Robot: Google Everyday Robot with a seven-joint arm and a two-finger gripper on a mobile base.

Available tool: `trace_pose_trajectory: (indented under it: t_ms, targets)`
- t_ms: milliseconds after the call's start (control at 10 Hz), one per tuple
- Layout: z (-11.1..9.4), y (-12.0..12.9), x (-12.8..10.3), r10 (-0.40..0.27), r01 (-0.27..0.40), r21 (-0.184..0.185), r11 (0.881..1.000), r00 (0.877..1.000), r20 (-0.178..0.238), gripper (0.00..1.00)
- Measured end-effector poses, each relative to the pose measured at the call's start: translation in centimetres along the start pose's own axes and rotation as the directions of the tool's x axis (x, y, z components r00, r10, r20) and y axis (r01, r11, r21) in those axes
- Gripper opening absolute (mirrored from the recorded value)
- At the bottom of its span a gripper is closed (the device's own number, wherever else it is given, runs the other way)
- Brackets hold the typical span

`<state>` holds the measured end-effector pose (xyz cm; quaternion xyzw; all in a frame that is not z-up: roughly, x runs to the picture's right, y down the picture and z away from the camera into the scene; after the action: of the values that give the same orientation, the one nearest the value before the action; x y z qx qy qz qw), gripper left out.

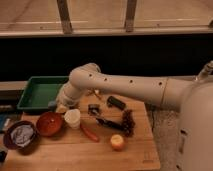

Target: Place sponge in red bowl

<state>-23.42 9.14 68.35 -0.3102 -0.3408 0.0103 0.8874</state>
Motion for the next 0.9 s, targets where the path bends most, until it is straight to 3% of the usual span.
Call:
trace_pose_trajectory:
  t_ms: [300,600,900]
  targets:
    - [3.0,-1.4,-0.2,-0.019,0.02,-0.078,0.997,1.0,0.008,0.0]
    - [4.6,-2.2,-0.7,-0.04,0.042,-0.125,0.991,0.999,0.018,0.0]
    - [7.3,-2.4,-1.8,-0.068,0.073,-0.199,0.977,0.997,0.032,0.0]
